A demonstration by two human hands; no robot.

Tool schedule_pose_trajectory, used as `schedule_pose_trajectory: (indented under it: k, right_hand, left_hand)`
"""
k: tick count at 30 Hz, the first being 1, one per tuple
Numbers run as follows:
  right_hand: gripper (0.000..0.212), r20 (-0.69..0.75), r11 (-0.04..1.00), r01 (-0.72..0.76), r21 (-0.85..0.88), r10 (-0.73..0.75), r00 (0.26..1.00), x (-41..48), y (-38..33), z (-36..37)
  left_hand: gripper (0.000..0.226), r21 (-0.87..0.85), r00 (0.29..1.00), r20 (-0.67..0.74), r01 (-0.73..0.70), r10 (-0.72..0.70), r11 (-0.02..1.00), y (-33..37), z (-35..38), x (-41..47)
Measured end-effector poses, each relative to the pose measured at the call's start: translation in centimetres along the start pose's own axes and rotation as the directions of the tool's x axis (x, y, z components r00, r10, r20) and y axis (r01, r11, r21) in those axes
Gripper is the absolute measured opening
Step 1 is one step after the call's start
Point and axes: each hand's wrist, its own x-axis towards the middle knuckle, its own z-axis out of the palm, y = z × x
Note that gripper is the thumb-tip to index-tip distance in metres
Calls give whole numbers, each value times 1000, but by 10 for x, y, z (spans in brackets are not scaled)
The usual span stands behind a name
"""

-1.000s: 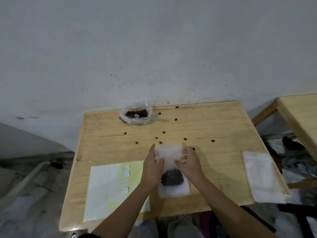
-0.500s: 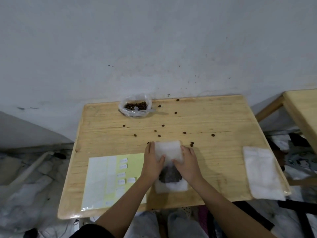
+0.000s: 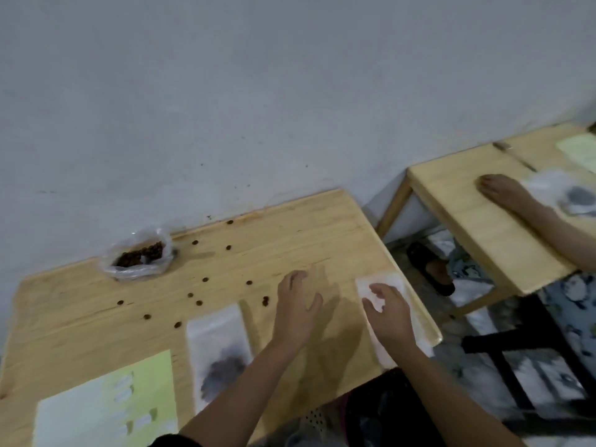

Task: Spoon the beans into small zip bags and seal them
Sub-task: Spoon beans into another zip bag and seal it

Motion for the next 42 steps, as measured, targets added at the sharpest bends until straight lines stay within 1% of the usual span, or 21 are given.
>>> schedule_pose_trajectory:
  k: [3,5,7,8,10,12,15,24,27,31,34,36,39,42]
  right_hand:
    - [39,-19,992,-106,-70,105,994,9,38,-27]
    - [39,30,977,-148,-155,154,988,15,56,-35]
    - [37,99,960,-109,-257,138,985,21,68,-35]
    - [37,116,955,-117,-273,154,981,23,70,-34]
    - [44,124,954,-161,-252,197,973,24,72,-30]
    - [49,96,960,-196,-203,218,971,23,70,-28]
    - [50,55,964,-249,-98,255,965,21,66,-27]
    - [47,2,974,-226,-14,226,974,21,65,-26]
    - [43,-46,965,-256,64,259,965,20,64,-26]
    - [36,-104,956,-251,153,268,958,20,61,-28]
    - [29,-128,931,-240,275,283,951,23,53,-34]
    - [26,-144,933,-193,303,245,959,28,46,-40]
    - [22,-112,928,-129,349,178,978,40,26,-53]
    - [16,-78,934,1,357,28,997,53,-1,-64]
  left_hand:
    - [55,13,979,202,22,-24,1000,14,44,-3]
    - [63,47,957,286,33,-46,998,21,67,-6]
    - [68,72,942,329,52,-73,996,27,83,-9]
    - [69,90,937,341,47,-75,995,29,89,-9]
    - [69,108,935,352,3,-41,994,32,97,-9]
    - [68,93,932,362,-22,-13,995,34,102,-7]
    - [67,42,931,365,-2,-13,999,37,104,-2]
    - [63,-27,928,371,42,-29,999,35,109,-2]
    - [58,-59,941,335,63,-39,996,37,109,-2]
    - [50,-116,964,264,55,-23,992,45,102,-2]
    - [47,-259,983,182,48,0,965,53,92,0]
    - [47,-365,991,133,76,-29,928,57,80,6]
    - [47,-474,992,117,96,-45,875,62,56,21]
    - [32,-557,987,148,132,-58,820,65,22,40]
